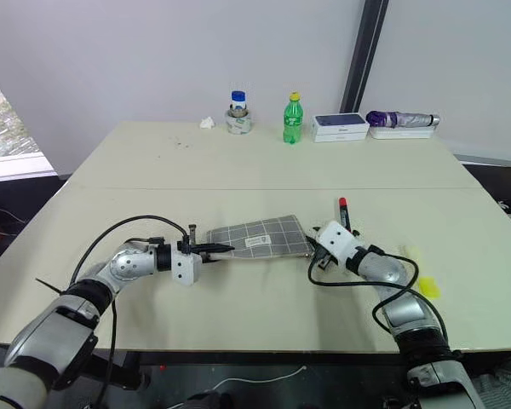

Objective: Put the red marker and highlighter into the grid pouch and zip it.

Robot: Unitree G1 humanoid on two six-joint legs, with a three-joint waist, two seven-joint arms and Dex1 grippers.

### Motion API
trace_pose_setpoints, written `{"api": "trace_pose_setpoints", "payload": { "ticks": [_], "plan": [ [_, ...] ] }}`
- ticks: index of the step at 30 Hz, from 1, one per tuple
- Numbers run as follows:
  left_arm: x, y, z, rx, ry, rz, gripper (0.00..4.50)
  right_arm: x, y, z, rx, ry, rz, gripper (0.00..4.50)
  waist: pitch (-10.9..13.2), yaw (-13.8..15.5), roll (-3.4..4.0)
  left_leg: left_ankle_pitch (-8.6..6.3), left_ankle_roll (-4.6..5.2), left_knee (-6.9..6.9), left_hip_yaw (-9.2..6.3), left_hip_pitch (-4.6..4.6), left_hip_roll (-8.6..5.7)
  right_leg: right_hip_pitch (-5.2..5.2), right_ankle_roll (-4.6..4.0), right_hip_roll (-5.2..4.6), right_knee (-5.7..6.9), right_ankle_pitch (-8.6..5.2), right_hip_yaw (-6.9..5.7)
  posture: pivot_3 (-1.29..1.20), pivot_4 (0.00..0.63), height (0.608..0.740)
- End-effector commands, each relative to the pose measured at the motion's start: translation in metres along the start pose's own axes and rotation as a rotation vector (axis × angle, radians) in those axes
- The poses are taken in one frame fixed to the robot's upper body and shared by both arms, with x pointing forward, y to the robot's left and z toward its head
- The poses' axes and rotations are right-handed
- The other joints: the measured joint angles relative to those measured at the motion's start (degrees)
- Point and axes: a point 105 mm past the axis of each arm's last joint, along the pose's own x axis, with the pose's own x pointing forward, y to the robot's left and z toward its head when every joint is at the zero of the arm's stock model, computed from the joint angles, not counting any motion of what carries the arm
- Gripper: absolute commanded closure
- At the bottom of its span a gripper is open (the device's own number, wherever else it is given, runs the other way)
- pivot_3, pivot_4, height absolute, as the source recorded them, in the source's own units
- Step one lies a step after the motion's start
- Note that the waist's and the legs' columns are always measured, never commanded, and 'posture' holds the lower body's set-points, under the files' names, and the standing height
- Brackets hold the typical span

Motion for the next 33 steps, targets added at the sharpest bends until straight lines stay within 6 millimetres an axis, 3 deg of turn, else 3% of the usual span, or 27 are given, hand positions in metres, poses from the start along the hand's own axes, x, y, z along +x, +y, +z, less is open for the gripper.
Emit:
{"api": "trace_pose_setpoints", "payload": {
  "ticks": [1, 4, 7, 9, 15, 20, 26, 29, 33],
  "plan": [
    [-0.002, -0.012, 0.001, -0.025, -0.001, -0.028, 4.50, -0.011, -0.021, 0.039, 0.087, -0.160, -0.060, 1.61, 0.0, -0.1, 0.00, 0.00, 0.00, 0.00, -0.01, 0.00, 0.01, 0.00, 0.00, 0.00, 0.00, 0.00, 0.00, 0.00, 0.150, 0.740],
    [-0.004, -0.011, 0.000, -0.039, 0.012, 0.005, 4.50, -0.019, -0.007, 0.048, 0.113, -0.183, 0.050, 0.05, 0.0, -0.2, 0.00, -0.01, 0.01, 0.00, -0.02, 0.00, 0.01, 0.02, 0.00, 0.00, 0.00, 0.00, 0.00, 0.00, 0.150, 0.740],
    [-0.004, -0.010, -0.001, -0.053, 0.027, 0.032, 4.50, -0.028, 0.015, 0.048, 0.147, -0.167, 0.177, 0.01, 0.0, -0.2, 0.00, -0.01, 0.01, -0.02, -0.05, 0.00, 0.00, 0.05, 0.00, 0.00, -0.05, 0.00, -0.02, 0.00, 0.150, 0.740],
    [-0.006, -0.012, -0.001, -0.050, 0.035, 0.040, 4.50, -0.032, 0.019, 0.045, 0.154, -0.149, 0.195, 0.01, 0.0, -0.4, 0.00, -0.01, 0.02, -0.02, -0.05, 0.00, 0.00, 0.06, 0.00, 0.00, -0.05, 0.00, -0.01, 0.00, 0.150, 0.740],
    [-0.008, -0.008, -0.001, -0.065, 0.057, 0.101, 4.50, -0.040, 0.036, 0.013, 0.079, -0.016, 0.252, 0.01, 0.0, -0.6, 0.00, -0.01, 0.02, -0.01, -0.07, 0.03, 0.00, 0.06, 0.00, 0.00, -0.01, 0.00, -0.02, 0.00, 0.150, 0.740],
    [-0.006, -0.008, 0.000, -0.051, 0.063, 0.103, 4.50, -0.024, 0.031, -0.004, 0.065, 0.056, 0.188, 0.01, 0.0, -0.7, 0.00, -0.01, 0.01, 0.02, -0.06, 0.04, -0.01, 0.07, 0.00, 0.00, 0.01, 0.00, -0.02, 0.00, 0.150, 0.740],
    [-0.007, -0.008, -0.001, -0.041, 0.072, 0.101, 4.50, -0.008, 0.033, -0.003, 0.072, 0.046, 0.204, 0.01, 0.0, -0.6, 0.00, 0.00, 0.01, 0.02, -0.08, 0.05, -0.02, 0.10, 0.00, 0.01, 0.01, 0.00, -0.03, 0.00, 0.150, 0.740],
    [-0.006, -0.008, -0.001, -0.039, 0.072, 0.103, 4.50, -0.006, 0.038, -0.004, 0.081, 0.052, 0.229, 0.85, 0.0, -0.6, 0.00, 0.00, 0.01, 0.03, -0.09, 0.05, -0.02, 0.11, 0.00, 0.01, 0.01, 0.00, -0.04, 0.00, 0.150, 0.740],
    [-0.005, -0.007, 0.000, -0.045, 0.068, 0.109, 4.50, -0.006, 0.039, -0.007, 0.026, 0.083, 0.231, 2.91, 0.0, -0.6, 0.00, 0.00, 0.01, 0.03, -0.10, 0.06, -0.02, 0.12, 0.00, 0.00, 0.01, 0.00, -0.04, 0.00, 0.150, 0.740]
  ]
}}
